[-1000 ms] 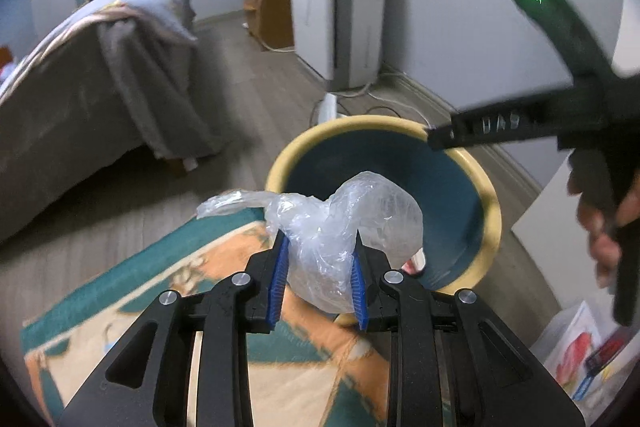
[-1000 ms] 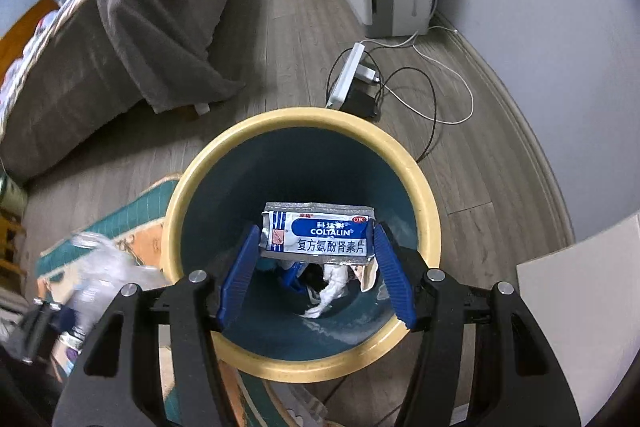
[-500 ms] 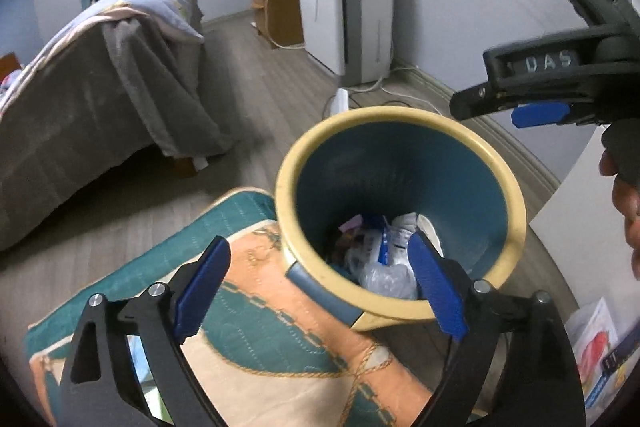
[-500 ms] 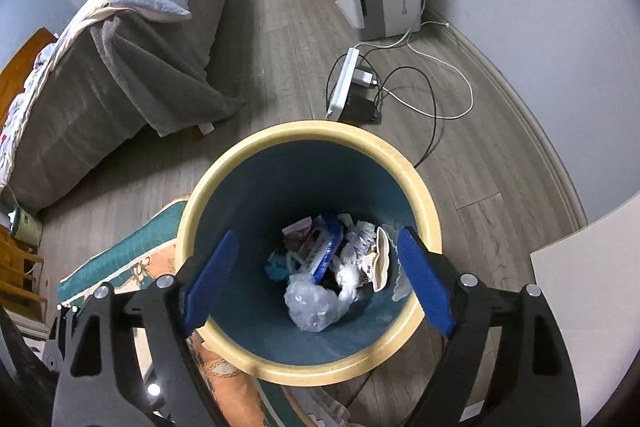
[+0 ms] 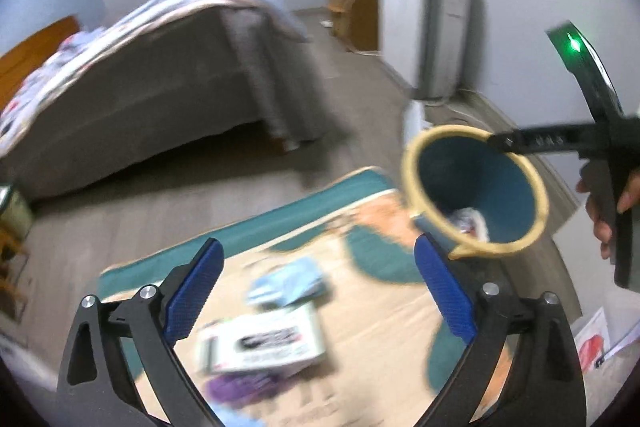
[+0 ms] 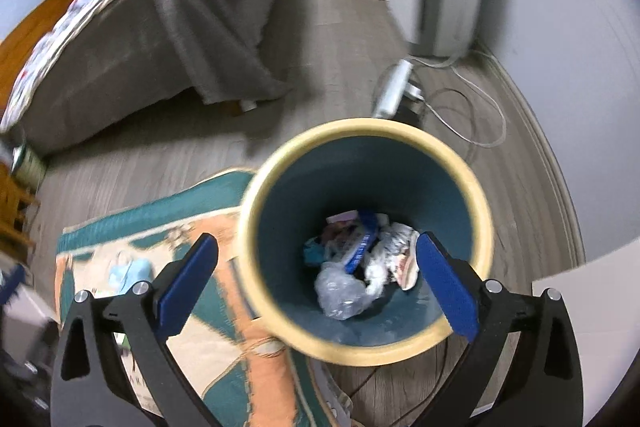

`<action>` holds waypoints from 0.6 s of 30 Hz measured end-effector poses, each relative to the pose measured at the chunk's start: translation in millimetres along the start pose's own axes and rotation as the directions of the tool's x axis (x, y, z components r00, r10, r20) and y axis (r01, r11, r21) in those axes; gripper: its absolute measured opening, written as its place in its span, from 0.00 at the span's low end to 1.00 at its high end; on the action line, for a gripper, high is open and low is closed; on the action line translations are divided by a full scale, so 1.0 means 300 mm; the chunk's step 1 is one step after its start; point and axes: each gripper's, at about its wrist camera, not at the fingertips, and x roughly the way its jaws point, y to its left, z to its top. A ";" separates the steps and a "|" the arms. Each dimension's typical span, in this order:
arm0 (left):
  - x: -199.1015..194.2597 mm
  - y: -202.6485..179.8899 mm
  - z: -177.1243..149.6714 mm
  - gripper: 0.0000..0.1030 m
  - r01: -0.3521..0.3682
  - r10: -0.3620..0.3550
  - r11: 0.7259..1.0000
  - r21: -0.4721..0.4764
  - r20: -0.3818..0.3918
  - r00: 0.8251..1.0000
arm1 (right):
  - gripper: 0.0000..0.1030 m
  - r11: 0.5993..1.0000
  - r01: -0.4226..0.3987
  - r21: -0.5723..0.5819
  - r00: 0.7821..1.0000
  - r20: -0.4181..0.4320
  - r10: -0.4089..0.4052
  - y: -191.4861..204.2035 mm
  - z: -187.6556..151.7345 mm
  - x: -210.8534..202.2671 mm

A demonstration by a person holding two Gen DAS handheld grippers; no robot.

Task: Collect trash
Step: 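Grasp a blue face mask with left tool while right tool grasps another mask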

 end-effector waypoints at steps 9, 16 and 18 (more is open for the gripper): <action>-0.086 0.297 -0.207 0.93 -0.140 0.129 0.979 -0.147 -0.080 0.988 | 0.94 0.984 -0.036 -0.173 0.999 -0.032 0.031 0.295 -0.056 0.028; -0.002 0.363 -0.384 0.93 -0.158 0.137 0.982 -0.105 -0.182 0.974 | 0.94 0.980 -0.075 -0.186 0.994 -0.095 0.058 0.493 -0.098 0.109; 0.014 0.375 -0.423 0.93 -0.136 0.108 0.983 -0.122 -0.207 0.972 | 0.94 0.977 -0.066 -0.204 0.993 -0.113 0.043 0.548 -0.117 0.141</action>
